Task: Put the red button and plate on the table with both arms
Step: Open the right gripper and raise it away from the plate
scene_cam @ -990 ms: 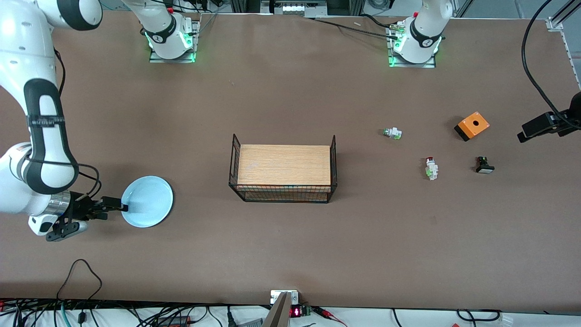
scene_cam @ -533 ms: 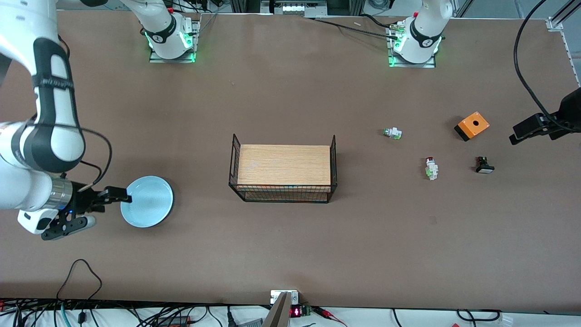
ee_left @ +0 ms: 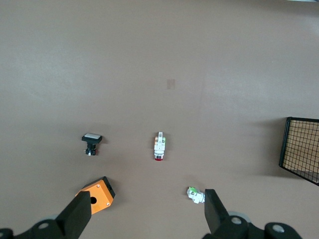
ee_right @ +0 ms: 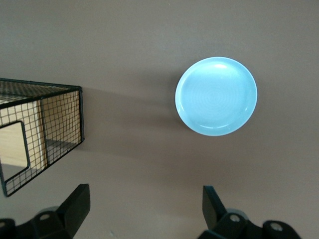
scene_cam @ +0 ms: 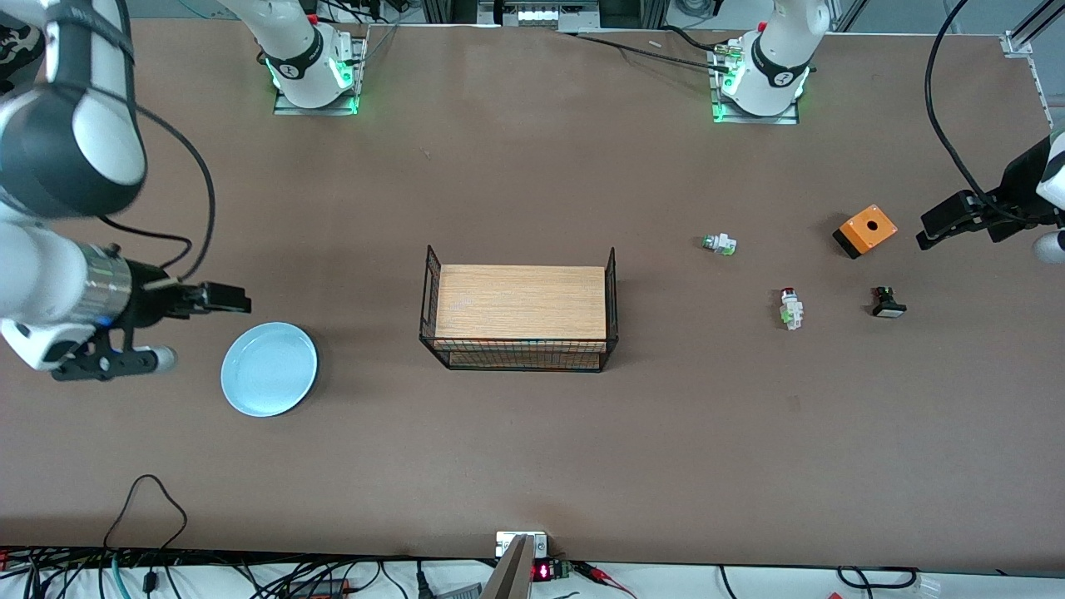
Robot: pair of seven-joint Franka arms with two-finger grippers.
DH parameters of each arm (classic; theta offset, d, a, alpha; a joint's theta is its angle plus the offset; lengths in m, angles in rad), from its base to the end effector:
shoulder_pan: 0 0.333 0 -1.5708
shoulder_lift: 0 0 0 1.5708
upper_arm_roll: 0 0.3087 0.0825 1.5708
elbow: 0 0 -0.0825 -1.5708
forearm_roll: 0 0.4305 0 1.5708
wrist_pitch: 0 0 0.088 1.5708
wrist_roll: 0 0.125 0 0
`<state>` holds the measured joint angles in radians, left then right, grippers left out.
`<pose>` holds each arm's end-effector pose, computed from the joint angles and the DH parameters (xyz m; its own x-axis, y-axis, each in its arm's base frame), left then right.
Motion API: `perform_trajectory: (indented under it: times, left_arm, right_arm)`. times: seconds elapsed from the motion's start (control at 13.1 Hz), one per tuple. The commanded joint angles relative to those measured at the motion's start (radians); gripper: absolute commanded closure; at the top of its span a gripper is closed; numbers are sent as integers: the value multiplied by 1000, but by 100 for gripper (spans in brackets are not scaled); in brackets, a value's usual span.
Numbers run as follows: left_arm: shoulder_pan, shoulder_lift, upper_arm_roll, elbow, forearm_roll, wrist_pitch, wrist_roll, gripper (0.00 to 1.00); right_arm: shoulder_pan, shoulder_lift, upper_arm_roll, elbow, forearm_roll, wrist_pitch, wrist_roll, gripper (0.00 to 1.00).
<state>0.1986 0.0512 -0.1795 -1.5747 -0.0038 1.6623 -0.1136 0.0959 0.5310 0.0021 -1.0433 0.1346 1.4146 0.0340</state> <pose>0.6247 0.0138 0.5745 0.9905 0.1332 0.0355 0.1327 -0.9910 0.0171 0.7200 0.0889 0.5023 0.9832 0.0837 -0.1621 0.0628 -0.9895 -0.1298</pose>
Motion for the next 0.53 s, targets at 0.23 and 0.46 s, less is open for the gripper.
perform_trajectory:
  times: [0.23,0.46]
  left_arm:
    - [-48,-30,47,-27,-7,-9,23,0]
    - [-261,-25,281,-24,-5,-9,46,0]
  right_arm:
    - [4,-205,-4,-315,-46,70,-11,0]
    - [18,-343,-14,-559,-78,193,-6,0]
